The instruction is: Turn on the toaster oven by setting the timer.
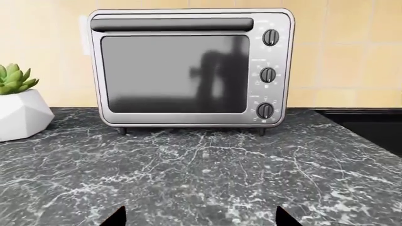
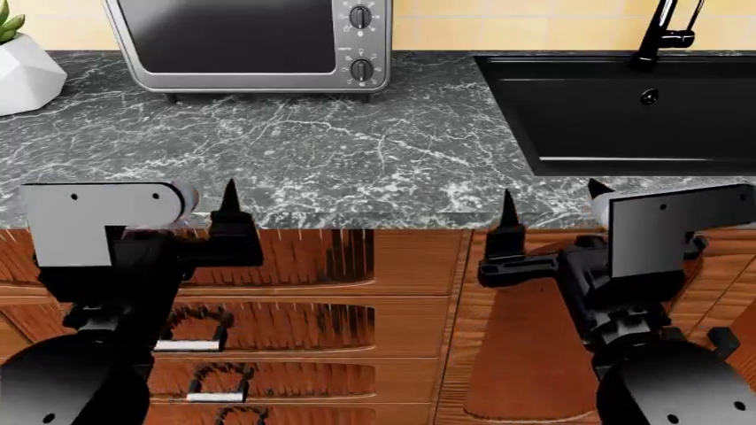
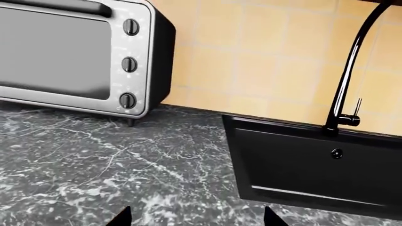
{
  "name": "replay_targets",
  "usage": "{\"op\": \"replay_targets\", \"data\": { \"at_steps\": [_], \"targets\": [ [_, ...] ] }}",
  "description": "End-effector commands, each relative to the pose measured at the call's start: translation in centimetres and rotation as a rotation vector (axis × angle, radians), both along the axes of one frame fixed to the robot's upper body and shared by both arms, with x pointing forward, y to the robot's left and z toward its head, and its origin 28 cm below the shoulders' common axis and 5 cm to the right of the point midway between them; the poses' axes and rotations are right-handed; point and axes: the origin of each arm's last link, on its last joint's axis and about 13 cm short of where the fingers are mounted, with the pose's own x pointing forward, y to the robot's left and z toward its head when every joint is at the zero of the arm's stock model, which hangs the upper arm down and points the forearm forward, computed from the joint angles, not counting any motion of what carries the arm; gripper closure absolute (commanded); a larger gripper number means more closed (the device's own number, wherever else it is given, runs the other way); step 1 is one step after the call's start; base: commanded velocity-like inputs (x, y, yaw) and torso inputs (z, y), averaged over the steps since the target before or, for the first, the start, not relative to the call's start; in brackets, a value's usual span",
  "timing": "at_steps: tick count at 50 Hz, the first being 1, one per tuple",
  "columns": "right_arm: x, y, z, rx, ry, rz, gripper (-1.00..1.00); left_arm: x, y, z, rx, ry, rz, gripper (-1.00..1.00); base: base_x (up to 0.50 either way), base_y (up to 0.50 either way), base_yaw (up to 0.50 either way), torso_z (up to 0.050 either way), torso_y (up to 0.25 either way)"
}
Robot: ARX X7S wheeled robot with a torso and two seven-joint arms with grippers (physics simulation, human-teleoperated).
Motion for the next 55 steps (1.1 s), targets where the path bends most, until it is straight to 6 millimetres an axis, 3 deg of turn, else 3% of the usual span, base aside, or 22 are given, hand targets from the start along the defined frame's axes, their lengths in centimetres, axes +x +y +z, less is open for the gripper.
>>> {"op": "replay_targets", "data": {
  "at_steps": [1,19,34,55],
  "targets": [
    [0.8,-0.2,3.0,-0.023,0.009,-0.02,-1.0,0.5,0.5,3.1,0.025,-0.008,-0.015,-1.0,0.0,0.0,0.0,0.0,0.0],
    [3.4,-0.6,6.1,0.032,-0.012,-0.034,-1.0,2.6,1.8,7.0,0.053,-0.057,0.019,-1.0,0.0,0.0,0.0,0.0,0.0],
    [4.3,-0.8,7.1,0.066,-0.018,-0.053,-1.0,3.9,2.2,7.7,0.012,-0.036,0.041,-1.0,0.0,0.0,0.0,0.0,0.0],
    [4.4,-0.9,6.9,0.067,-0.02,-0.069,-1.0,3.7,2.0,7.3,0.002,-0.047,0.044,-1.0,0.0,0.0,0.0,0.0,0.0]
  ]
}}
